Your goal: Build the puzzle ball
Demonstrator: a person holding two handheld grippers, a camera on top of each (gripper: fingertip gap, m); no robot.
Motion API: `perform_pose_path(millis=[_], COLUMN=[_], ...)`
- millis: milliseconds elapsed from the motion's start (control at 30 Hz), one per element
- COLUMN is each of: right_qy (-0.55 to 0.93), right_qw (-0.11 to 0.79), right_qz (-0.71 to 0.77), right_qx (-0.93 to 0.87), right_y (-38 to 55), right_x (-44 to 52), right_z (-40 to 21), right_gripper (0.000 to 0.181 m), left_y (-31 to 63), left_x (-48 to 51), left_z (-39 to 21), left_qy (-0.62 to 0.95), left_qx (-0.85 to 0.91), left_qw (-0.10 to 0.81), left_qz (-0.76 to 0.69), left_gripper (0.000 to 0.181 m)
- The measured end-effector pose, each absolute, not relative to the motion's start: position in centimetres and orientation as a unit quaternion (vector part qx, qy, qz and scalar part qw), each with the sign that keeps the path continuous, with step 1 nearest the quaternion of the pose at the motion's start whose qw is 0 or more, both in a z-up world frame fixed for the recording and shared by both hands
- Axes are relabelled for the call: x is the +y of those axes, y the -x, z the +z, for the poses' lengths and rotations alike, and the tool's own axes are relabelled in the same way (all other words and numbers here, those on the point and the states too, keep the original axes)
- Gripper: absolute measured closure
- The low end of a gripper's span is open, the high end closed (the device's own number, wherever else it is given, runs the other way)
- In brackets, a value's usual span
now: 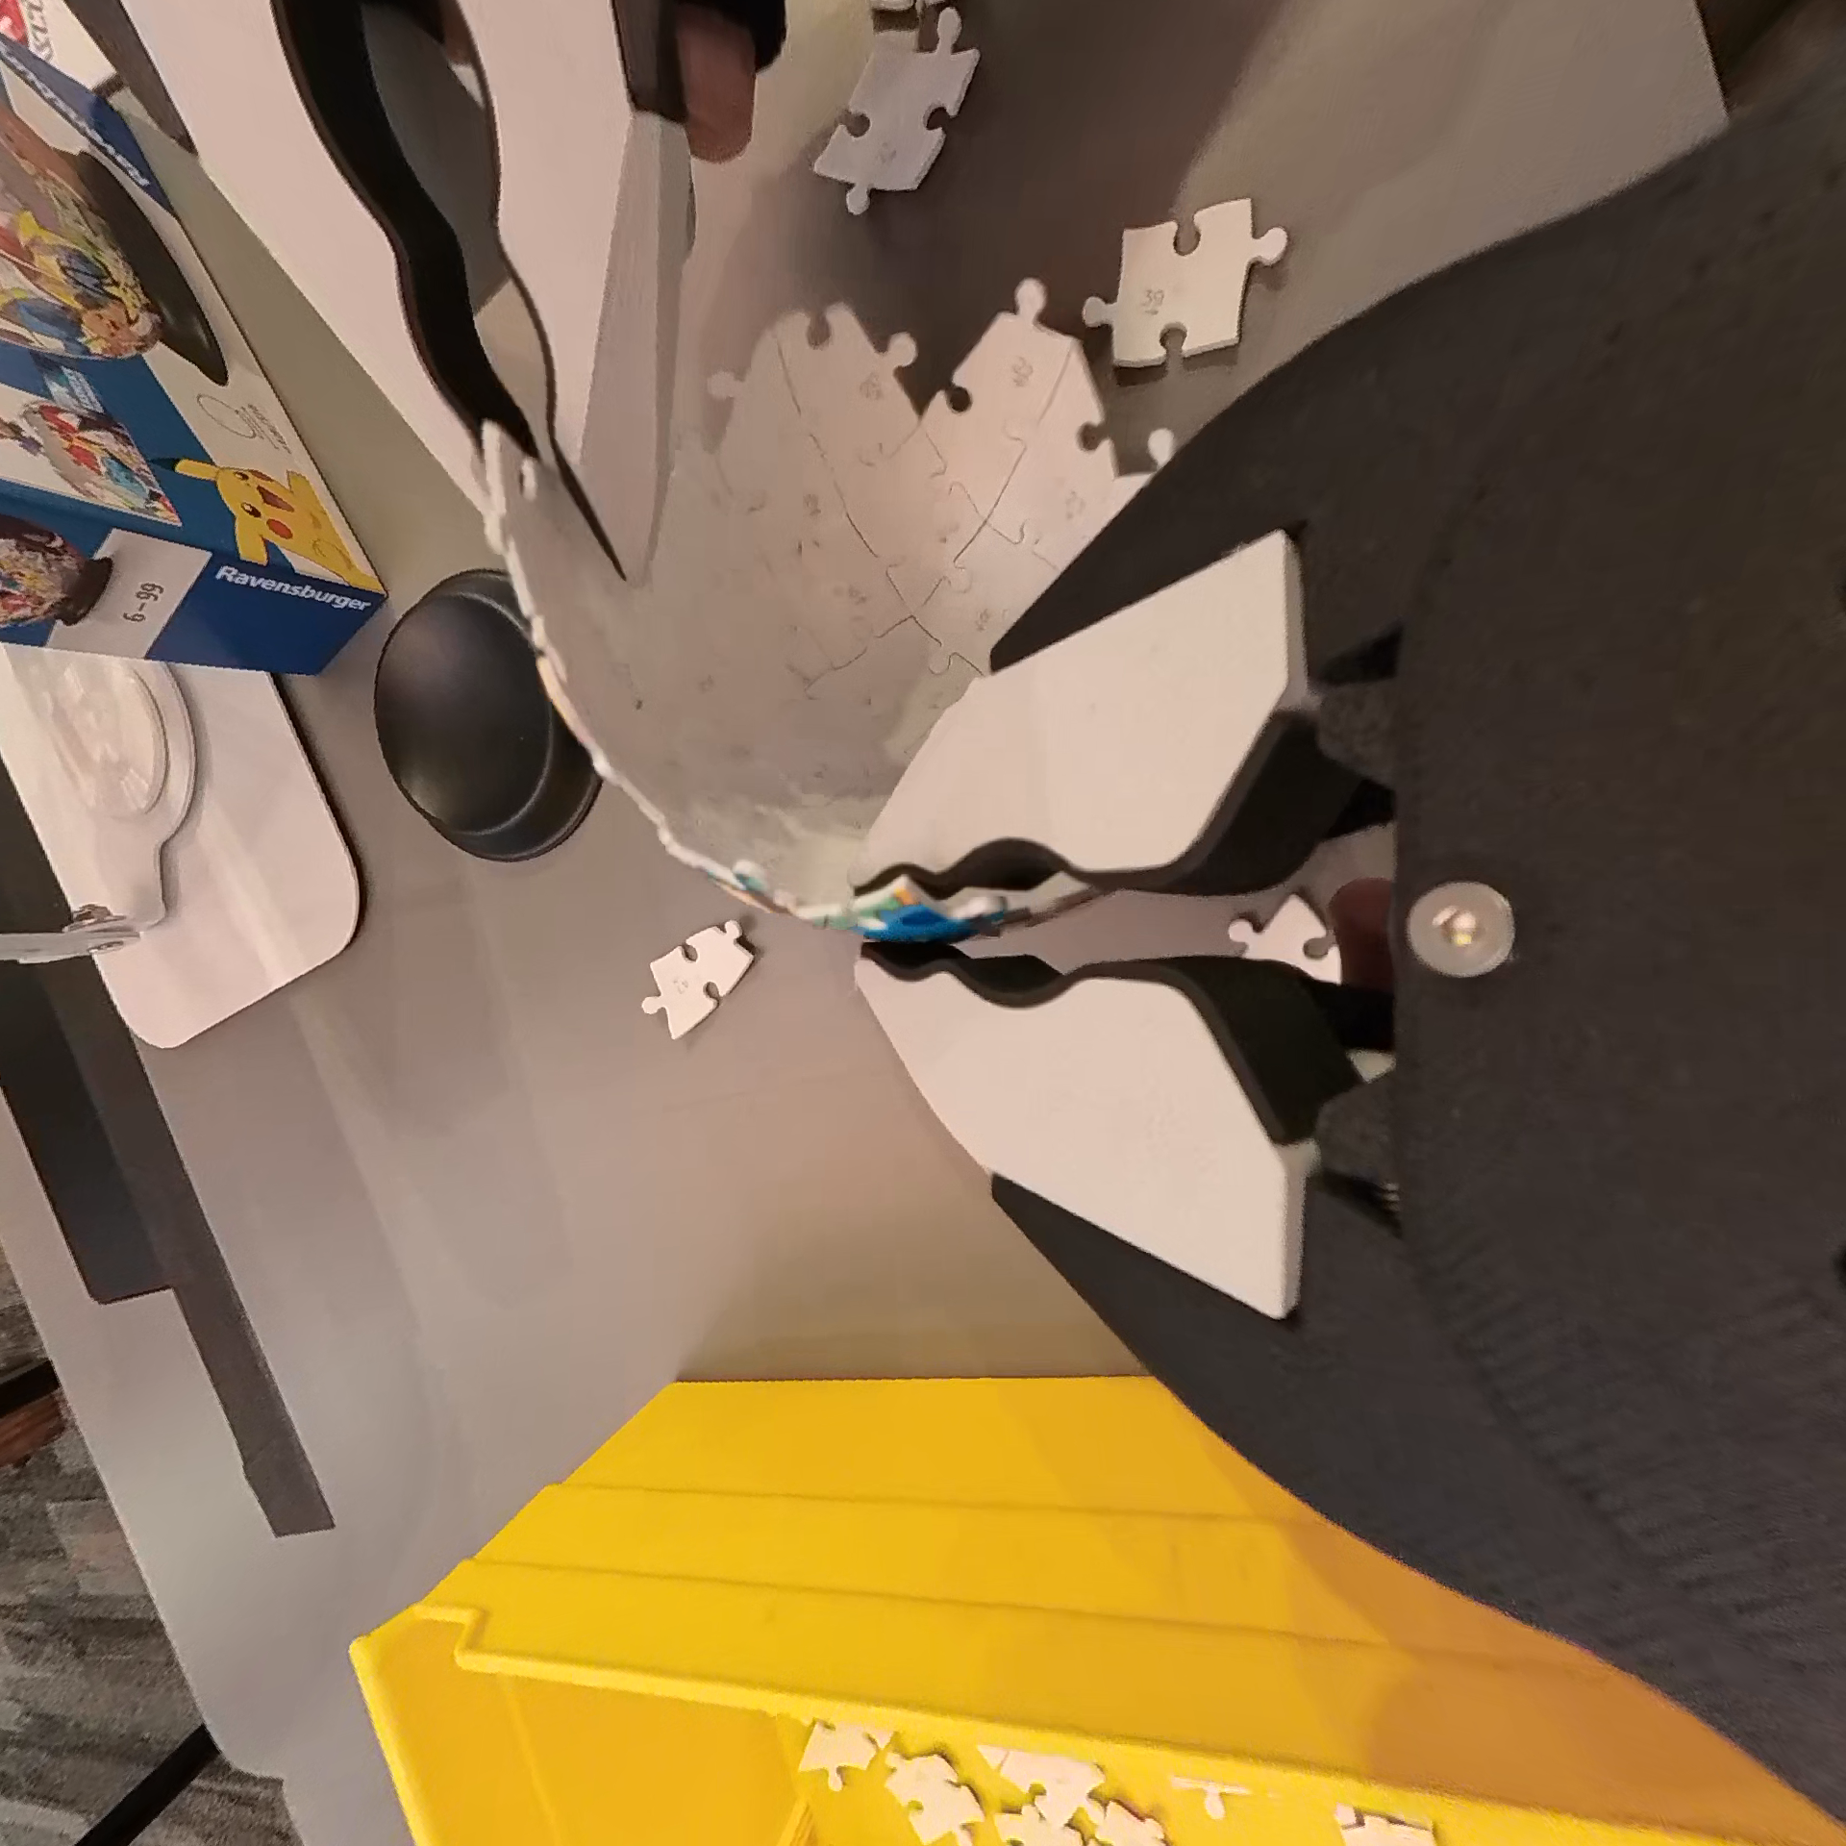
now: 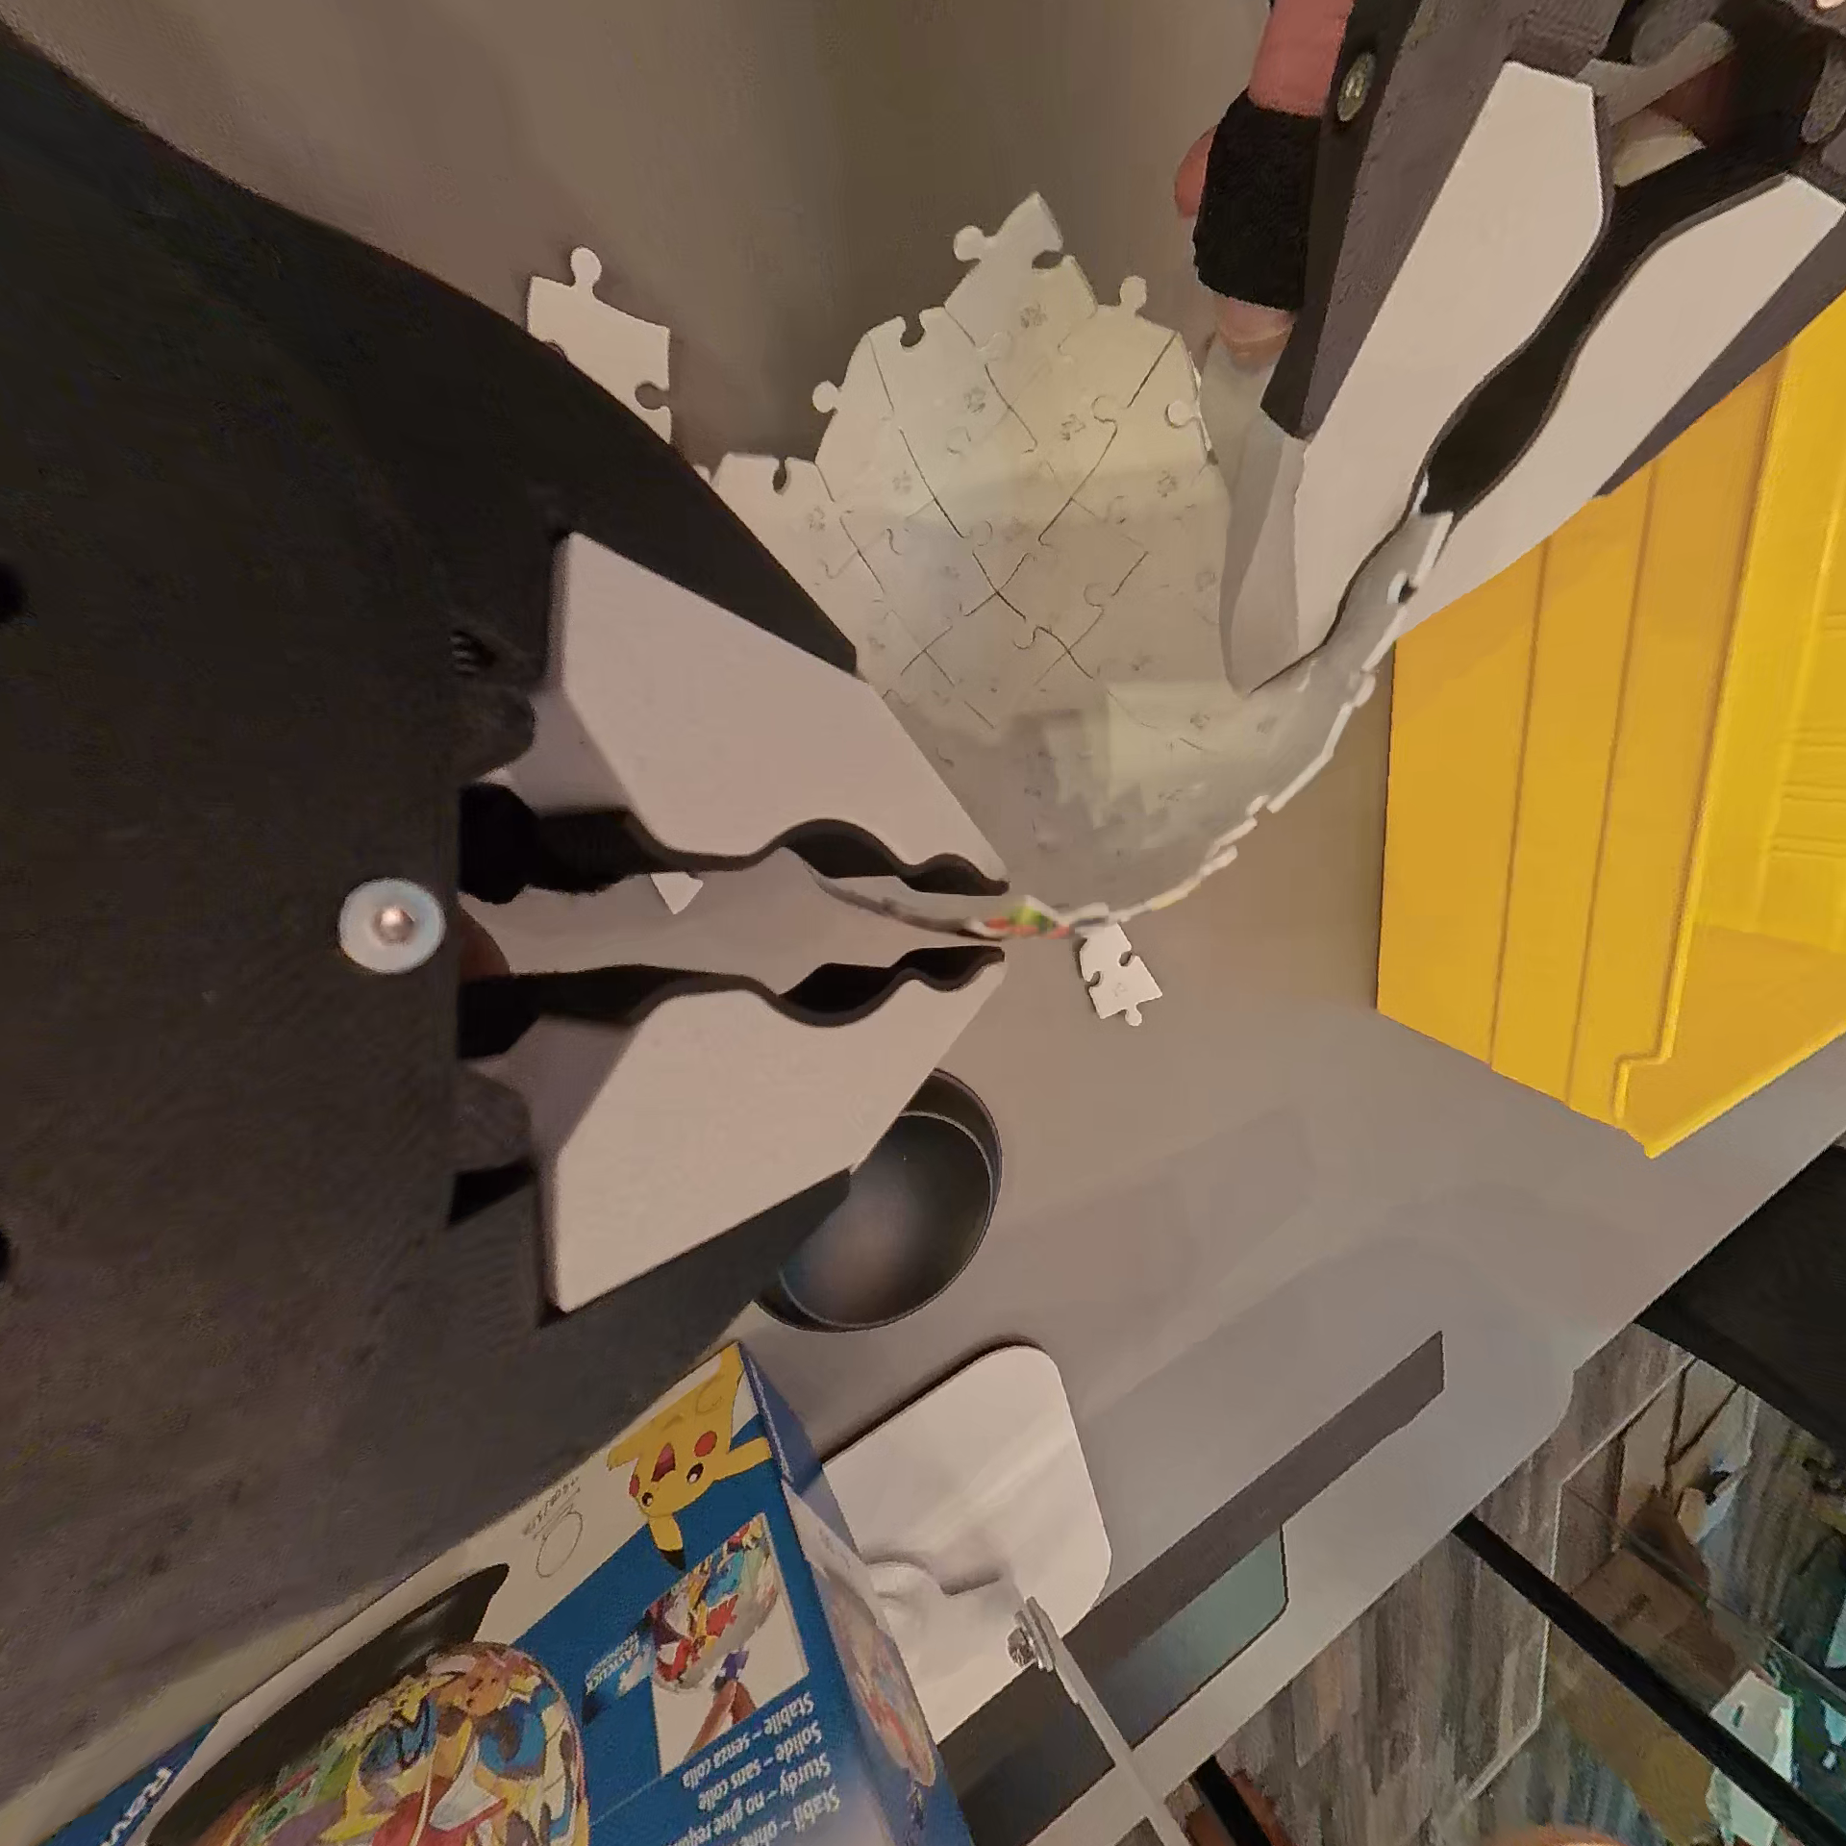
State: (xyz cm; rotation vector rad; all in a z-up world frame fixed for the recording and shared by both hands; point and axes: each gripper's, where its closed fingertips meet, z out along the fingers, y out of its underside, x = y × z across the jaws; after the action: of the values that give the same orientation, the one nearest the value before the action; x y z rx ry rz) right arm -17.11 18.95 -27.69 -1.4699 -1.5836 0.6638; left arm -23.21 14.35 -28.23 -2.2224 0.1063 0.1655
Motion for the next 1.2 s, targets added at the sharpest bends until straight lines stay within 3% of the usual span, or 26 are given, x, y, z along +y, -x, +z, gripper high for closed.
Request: perform_pose_path(millis=[1200], right_qy=[0.645], right_qw=[0.442], right_qz=[0.278], right_qx=[-0.559], right_y=[9.8], right_x=[19.5], right_z=[-24.0], right_gripper=[0.152], left_y=[23.8], left_x=[13.1], left_z=[-28.7], left_qy=[0.898], left_qx=[0.037], left_qw=[0.437], left_qz=[0.03], left_gripper=[0.15])
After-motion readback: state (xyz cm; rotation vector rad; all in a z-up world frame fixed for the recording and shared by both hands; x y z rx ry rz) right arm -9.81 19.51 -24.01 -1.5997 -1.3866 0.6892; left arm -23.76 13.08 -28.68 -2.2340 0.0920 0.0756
